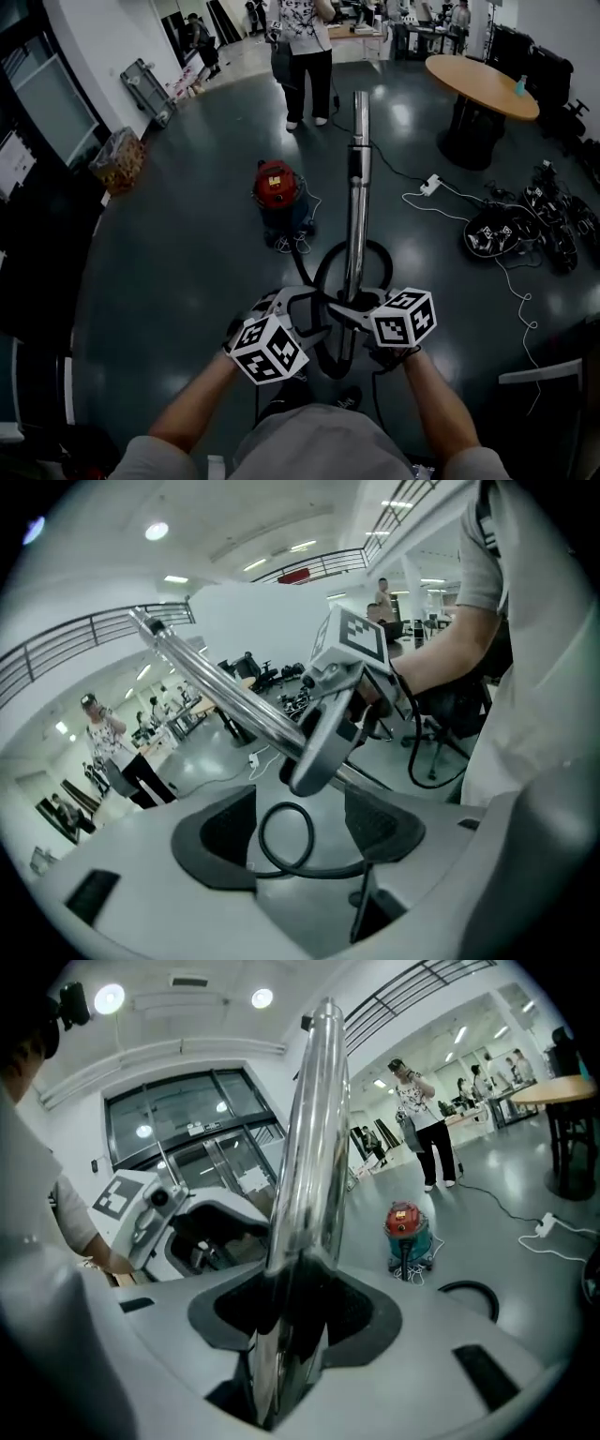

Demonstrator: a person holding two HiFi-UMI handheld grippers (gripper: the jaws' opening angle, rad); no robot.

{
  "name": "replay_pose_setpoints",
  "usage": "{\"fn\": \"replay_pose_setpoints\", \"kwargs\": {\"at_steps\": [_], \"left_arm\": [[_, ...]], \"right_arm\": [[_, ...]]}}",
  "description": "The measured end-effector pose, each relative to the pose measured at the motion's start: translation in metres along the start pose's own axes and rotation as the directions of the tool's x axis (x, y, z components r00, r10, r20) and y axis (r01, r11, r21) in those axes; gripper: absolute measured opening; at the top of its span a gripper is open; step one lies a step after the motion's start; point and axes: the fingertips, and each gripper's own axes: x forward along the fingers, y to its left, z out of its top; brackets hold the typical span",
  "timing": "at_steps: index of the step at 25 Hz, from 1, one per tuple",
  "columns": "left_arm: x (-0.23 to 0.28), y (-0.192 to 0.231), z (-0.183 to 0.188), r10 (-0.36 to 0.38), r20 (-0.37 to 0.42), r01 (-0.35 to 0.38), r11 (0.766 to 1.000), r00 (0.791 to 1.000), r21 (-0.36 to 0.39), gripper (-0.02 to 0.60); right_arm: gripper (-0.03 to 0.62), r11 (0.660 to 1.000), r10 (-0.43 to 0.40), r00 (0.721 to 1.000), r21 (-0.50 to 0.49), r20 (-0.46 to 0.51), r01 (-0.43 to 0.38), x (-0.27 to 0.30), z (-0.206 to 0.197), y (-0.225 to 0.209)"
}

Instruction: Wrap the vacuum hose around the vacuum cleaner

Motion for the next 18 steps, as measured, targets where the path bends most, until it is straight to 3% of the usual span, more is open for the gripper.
{"fn": "replay_pose_setpoints", "kwargs": {"at_steps": [4, 9, 14, 18], "left_arm": [[-0.011, 0.03, 0.015, 0.022, 0.05, -0.029, 0.991, 0.998, 0.133, 0.301], [-0.026, 0.074, 0.019, 0.036, 0.094, -0.062, 0.953, 0.995, 0.297, 0.301], [-0.055, 0.121, 0.023, 0.058, 0.155, -0.126, 0.871, 0.986, 0.475, 0.299], [-0.06, 0.14, 0.01, 0.006, 0.067, -0.046, 0.79, 0.998, 0.612, 0.3]], "right_arm": [[0.158, 0.997, -0.065, 0.99, -0.041, -0.123, 0.061, 0.016, -0.002, -0.005], [0.16, 0.982, -0.165, 0.951, -0.134, -0.261, 0.134, 0.04, 0.011, -0.02], [0.16, 0.957, -0.236, 0.894, -0.252, -0.38, 0.146, 0.083, 0.02, -0.026], [0.16, 0.94, -0.263, 0.848, -0.319, -0.46, 0.118, 0.119, 0.02, -0.029]]}}
